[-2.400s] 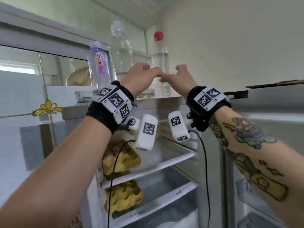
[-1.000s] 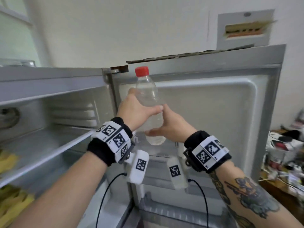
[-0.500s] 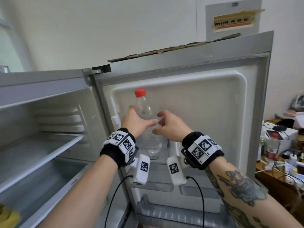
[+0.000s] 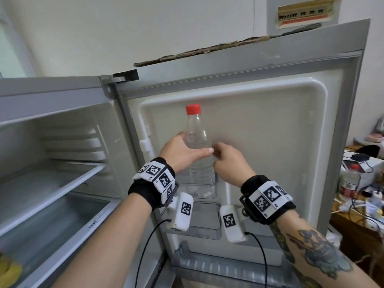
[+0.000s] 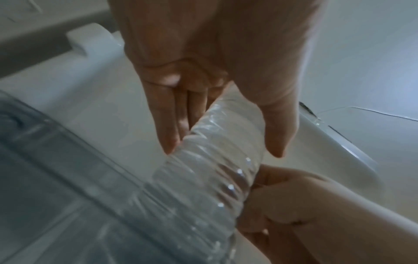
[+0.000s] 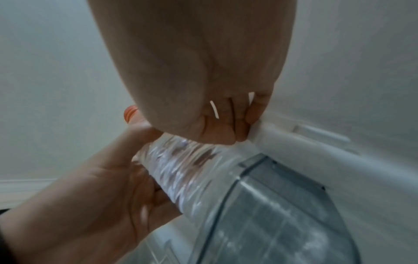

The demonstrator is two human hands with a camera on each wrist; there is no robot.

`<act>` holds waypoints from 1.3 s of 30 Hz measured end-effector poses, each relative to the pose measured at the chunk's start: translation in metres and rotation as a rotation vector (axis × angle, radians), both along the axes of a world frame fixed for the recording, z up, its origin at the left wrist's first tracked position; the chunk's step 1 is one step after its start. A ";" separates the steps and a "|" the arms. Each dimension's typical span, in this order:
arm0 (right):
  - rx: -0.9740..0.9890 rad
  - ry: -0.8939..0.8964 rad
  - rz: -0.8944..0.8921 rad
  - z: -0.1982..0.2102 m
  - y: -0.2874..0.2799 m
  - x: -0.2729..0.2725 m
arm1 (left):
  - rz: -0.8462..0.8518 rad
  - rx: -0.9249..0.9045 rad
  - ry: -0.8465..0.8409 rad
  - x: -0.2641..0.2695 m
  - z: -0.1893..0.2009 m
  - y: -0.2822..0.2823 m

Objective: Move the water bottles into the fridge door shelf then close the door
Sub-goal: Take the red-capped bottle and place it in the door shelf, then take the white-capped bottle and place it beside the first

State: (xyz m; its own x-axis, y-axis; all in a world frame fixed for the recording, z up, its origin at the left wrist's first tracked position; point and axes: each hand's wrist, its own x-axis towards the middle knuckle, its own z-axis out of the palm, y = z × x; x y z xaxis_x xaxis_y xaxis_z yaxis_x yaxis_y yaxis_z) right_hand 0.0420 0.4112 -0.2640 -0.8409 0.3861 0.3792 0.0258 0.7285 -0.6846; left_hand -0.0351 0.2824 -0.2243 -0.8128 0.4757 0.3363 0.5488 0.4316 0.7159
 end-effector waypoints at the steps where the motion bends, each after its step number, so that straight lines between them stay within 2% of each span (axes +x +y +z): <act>1: 0.009 0.017 -0.007 -0.003 0.000 -0.001 | -0.004 0.024 -0.030 -0.002 -0.004 -0.002; 5: 0.052 0.035 -0.053 -0.006 -0.003 -0.005 | -0.017 0.059 -0.152 -0.004 -0.016 -0.004; 10: 0.089 0.032 -0.094 -0.005 -0.007 -0.006 | -0.035 -0.004 -0.154 0.005 -0.010 -0.008; 15: 0.019 0.055 -0.099 -0.001 -0.010 0.005 | -0.110 -0.081 -0.301 0.014 -0.006 -0.023; 18: -0.017 0.198 -0.160 0.010 -0.019 0.021 | -0.094 -0.080 -0.238 0.022 0.008 -0.044; 21: -0.021 0.425 -0.200 0.029 -0.045 0.036 | -0.064 0.006 -0.122 0.036 0.028 -0.073; 24: -0.009 0.652 -0.097 0.055 -0.090 0.045 | -0.020 0.119 -0.027 0.049 0.057 -0.110; 27: -0.015 0.757 0.097 0.084 -0.144 0.038 | 0.072 0.157 0.111 0.063 0.091 -0.158; 32: -0.059 0.660 0.417 0.133 -0.237 0.010 | 0.347 0.194 0.356 0.088 0.144 -0.244; 39: -0.039 0.547 0.681 0.225 -0.341 -0.021 | 0.651 0.253 0.489 0.119 0.191 -0.336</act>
